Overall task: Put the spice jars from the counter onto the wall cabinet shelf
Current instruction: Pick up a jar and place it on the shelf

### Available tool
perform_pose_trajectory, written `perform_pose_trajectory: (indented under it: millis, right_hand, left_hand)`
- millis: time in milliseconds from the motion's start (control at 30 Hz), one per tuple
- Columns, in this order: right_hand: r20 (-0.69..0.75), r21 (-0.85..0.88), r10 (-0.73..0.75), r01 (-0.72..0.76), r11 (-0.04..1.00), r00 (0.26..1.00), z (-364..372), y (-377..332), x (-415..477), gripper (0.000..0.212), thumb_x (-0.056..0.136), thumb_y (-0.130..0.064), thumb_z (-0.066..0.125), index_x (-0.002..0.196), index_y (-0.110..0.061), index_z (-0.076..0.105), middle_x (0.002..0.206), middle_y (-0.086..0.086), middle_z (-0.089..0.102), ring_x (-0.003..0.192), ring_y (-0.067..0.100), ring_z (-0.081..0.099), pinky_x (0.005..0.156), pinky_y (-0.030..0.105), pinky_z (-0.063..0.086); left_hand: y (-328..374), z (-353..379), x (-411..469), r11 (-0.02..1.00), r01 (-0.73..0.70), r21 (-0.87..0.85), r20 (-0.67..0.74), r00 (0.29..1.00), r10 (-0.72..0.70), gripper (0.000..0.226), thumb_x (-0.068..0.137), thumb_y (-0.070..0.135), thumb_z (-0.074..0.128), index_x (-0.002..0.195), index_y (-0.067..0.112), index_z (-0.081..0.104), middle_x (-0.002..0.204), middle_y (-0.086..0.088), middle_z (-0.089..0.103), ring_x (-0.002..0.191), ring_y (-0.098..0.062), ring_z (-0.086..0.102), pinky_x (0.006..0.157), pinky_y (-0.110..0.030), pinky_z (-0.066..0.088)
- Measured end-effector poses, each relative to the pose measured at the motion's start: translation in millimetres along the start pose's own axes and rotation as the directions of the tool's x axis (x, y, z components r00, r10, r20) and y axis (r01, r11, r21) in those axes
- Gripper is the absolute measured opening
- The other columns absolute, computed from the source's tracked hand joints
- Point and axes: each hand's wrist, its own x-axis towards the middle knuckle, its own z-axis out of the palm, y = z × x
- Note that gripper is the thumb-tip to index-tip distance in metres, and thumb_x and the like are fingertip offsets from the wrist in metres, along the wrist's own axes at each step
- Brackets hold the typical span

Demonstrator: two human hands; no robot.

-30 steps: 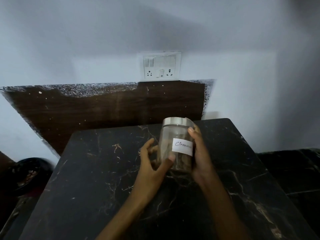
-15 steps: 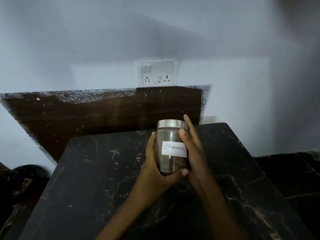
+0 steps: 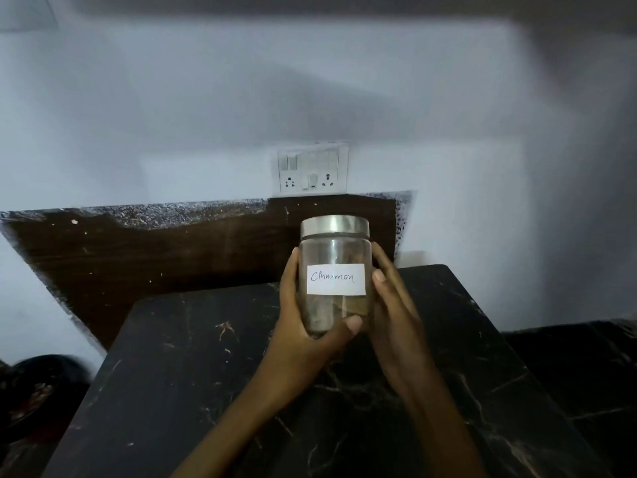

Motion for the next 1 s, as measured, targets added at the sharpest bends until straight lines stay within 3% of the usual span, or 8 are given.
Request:
perform_pose_trajectory:
  millis: [200,500,633,833,1000]
  right_hand:
    - [0.000,-0.024,-0.087,0.087,0.996,0.996,-0.2,-17.3,4.3,0.026,0.084,-0.032,0.057,0.107,-0.036,0.066,0.114,-0.004,0.069,0.105,0.015,0.066,0.073,0.022,0.056]
    - [0.041,-0.148,-0.185,0.189,0.971,0.982,0.4,-51.4,14.1,0.035,0.080,-0.031,0.055,0.114,-0.032,0.062,0.113,-0.007,0.070,0.106,0.012,0.065,0.075,0.021,0.055]
    - [0.111,-0.207,-0.203,0.222,0.953,0.973,3.8,-83.5,17.2,0.042,0.074,-0.033,0.059,0.116,-0.029,0.061,0.110,-0.008,0.071,0.102,0.011,0.067,0.069,0.019,0.055]
    - [0.207,-0.326,-0.252,0.309,0.893,0.945,15.3,-144.5,30.7,0.044,0.069,-0.034,0.064,0.112,-0.037,0.058,0.101,-0.017,0.072,0.094,0.004,0.069,0.065,0.014,0.054]
    - [0.194,-0.429,-0.323,0.376,0.821,0.927,28.0,-192.7,50.2,0.067,0.058,-0.045,0.069,0.123,-0.038,0.051,0.113,-0.014,0.068,0.100,0.007,0.067,0.079,0.025,0.058]
  left_hand:
    - [19.3,-3.4,19.9,0.995,-0.096,0.018,0.021,0.995,0.096,0.109,0.061,0.040,0.074,0.146,0.042,0.006,0.137,0.029,0.034,0.120,0.010,0.046,0.083,-0.010,0.048]
    - [39.4,-4.1,35.4,0.986,-0.167,0.003,0.051,0.985,0.167,0.106,0.062,0.043,0.074,0.143,0.045,0.006,0.134,0.031,0.039,0.119,0.012,0.046,0.084,-0.006,0.045]
    - [58.3,-7.7,48.8,0.976,-0.217,-0.006,0.108,0.970,0.217,0.106,0.064,0.040,0.076,0.142,0.048,0.005,0.130,0.035,0.044,0.120,0.010,0.048,0.083,-0.007,0.046]
    - [99.4,-8.9,80.8,0.945,-0.327,0.022,0.227,0.922,0.314,0.108,0.065,0.047,0.079,0.134,0.065,-0.001,0.134,0.035,0.044,0.120,0.003,0.052,0.088,-0.012,0.048]
    - [139.4,-0.6,122.8,0.888,-0.453,0.077,0.262,0.869,0.421,0.107,0.067,0.046,0.079,0.133,0.066,-0.003,0.129,0.043,0.042,0.113,0.008,0.055,0.083,-0.006,0.047]
